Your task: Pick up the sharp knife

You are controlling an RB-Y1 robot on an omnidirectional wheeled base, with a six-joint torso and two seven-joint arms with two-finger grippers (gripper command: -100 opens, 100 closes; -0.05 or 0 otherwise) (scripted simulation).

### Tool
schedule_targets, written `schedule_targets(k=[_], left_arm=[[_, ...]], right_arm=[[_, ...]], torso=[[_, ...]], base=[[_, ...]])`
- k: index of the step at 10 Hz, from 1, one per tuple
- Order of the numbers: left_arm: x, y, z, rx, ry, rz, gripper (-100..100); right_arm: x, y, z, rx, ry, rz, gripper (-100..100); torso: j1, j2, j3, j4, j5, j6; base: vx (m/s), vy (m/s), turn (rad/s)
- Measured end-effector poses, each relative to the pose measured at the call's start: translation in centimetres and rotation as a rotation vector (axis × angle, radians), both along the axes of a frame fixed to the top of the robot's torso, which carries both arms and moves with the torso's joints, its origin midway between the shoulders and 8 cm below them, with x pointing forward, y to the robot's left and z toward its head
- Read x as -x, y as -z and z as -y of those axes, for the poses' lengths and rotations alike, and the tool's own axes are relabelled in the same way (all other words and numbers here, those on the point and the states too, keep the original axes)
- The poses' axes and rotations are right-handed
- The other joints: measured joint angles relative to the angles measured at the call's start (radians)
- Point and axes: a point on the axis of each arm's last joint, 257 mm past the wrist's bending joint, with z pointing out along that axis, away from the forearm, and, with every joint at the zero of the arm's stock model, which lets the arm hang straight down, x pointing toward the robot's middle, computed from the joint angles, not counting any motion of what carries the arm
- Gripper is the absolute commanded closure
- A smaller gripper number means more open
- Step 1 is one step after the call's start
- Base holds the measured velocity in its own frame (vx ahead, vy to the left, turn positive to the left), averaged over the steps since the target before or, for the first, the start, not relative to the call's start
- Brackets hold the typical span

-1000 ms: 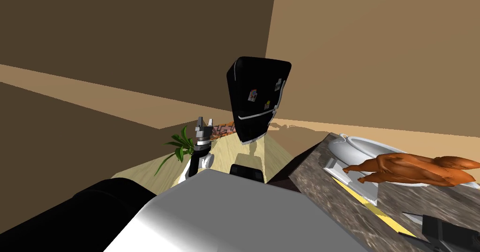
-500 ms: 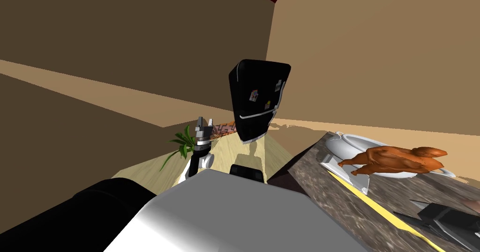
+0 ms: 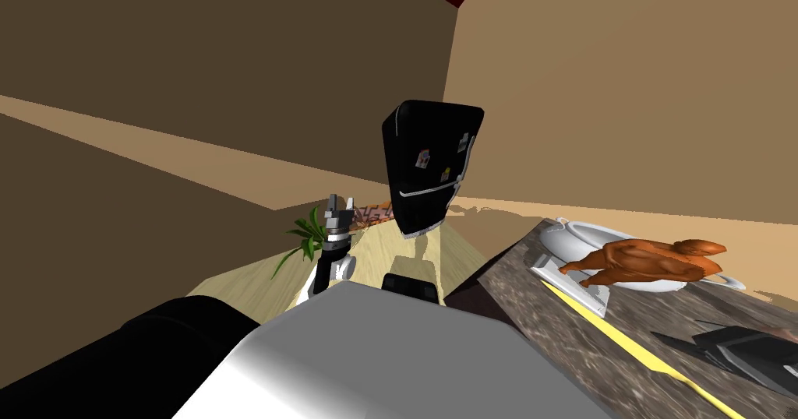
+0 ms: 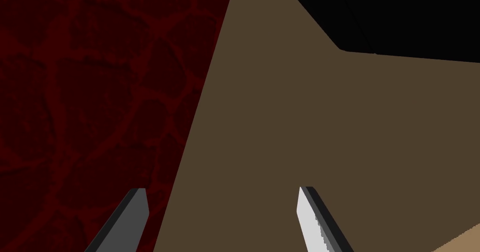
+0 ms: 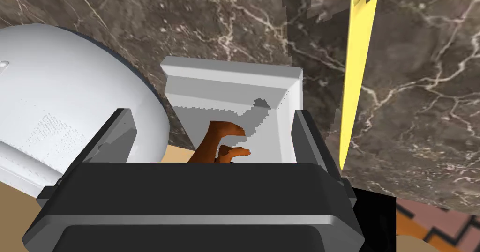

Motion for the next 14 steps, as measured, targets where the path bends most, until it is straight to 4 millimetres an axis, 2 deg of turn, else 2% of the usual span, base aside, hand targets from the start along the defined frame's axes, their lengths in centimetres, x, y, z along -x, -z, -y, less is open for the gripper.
schedule_targets(k=[7, 11, 13, 14], left_arm=[[0.0, 0.0, 0.0, 0.0, 0.0, 0.0, 0], [0.0, 0.0, 0.0, 0.0, 0.0, 0.0, 0], [0.0, 0.0, 0.0, 0.0, 0.0, 0.0, 0], [0.0, 0.0, 0.0, 0.0, 0.0, 0.0, 0]], right_arm=[[-3.8, -4.6, 4.9, 0.111, 0.153, 0.201, -100], [-4.8, -7.1, 7.9, 0.175, 0.259, 0.313, -100], [-4.6, -9.3, 9.7, 0.222, 0.331, 0.372, -100], [-3.9, -9.2, 10.4, 0.233, 0.351, 0.373, -100]], torso=[[0.0, 0.0, 0.0, 0.0, 0.0, 0.0], [0.0, -0.001, 0.0, 0.0, 0.0, 0.0], [0.0, 0.0, 0.0, 0.0, 0.0, 0.0], [0.0, -0.001, 0.0, 0.0, 0.0, 0.001]], base=[[-0.029, -0.003, 0.024], [-0.019, -0.004, 0.026], [-0.014, -0.006, 0.009], [0.0, 0.0, 0.0]])
